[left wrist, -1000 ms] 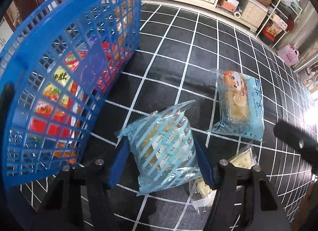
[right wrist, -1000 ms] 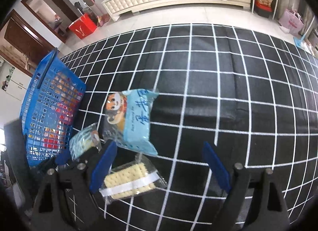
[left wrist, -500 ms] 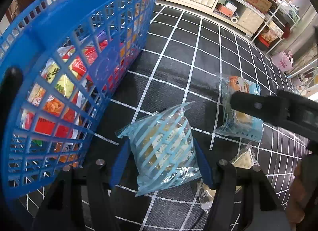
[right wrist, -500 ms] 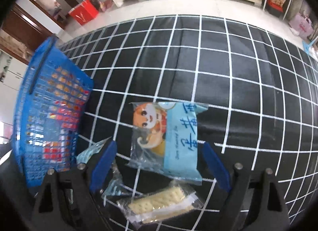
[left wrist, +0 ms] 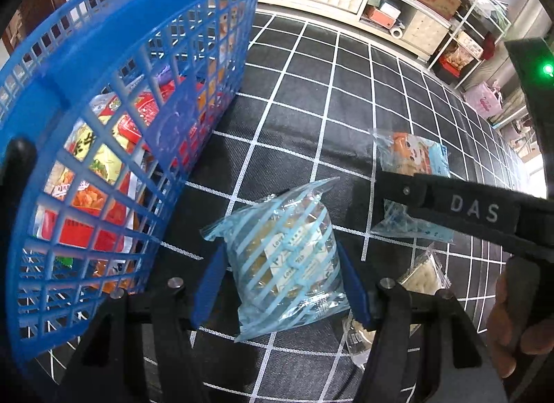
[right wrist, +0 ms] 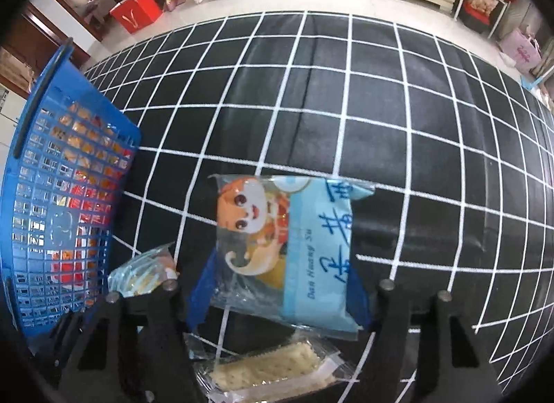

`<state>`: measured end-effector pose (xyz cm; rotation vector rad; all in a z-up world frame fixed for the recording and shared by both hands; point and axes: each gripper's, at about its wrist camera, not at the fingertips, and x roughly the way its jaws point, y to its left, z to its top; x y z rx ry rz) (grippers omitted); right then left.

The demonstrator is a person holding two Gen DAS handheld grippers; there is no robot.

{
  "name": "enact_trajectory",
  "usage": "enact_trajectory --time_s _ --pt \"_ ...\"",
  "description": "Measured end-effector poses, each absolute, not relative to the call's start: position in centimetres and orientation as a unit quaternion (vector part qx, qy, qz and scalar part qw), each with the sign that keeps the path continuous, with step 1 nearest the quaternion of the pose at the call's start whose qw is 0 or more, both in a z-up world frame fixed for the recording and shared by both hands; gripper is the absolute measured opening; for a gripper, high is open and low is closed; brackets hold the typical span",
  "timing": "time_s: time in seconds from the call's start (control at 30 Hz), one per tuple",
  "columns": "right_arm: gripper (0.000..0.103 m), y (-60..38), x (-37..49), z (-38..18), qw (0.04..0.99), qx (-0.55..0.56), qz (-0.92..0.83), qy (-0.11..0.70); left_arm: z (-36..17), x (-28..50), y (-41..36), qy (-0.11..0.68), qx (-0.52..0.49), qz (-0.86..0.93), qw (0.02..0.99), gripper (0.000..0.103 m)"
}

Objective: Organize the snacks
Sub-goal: 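Grasp the blue-striped bag with the left tool while the right tool grasps the blue bread packet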

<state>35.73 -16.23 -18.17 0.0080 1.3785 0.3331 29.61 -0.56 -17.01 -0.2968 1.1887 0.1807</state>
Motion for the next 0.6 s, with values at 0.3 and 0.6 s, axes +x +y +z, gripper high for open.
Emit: enact_trajectory --time_s 0.3,0.6 --pt "0.069 -19.8 32.2 -16.4 0.776 0.011 0.151 0.612 -17.1 28.2 -1.4 0.556 -0.142 0.067 0.816 0.060" --pt "0.069 -22.7 27.9 -14.0 0.789 0.019 0.150 0.595 -15.4 26.2 -3.7 0.540 -0.136 0.038 0.830 0.059"
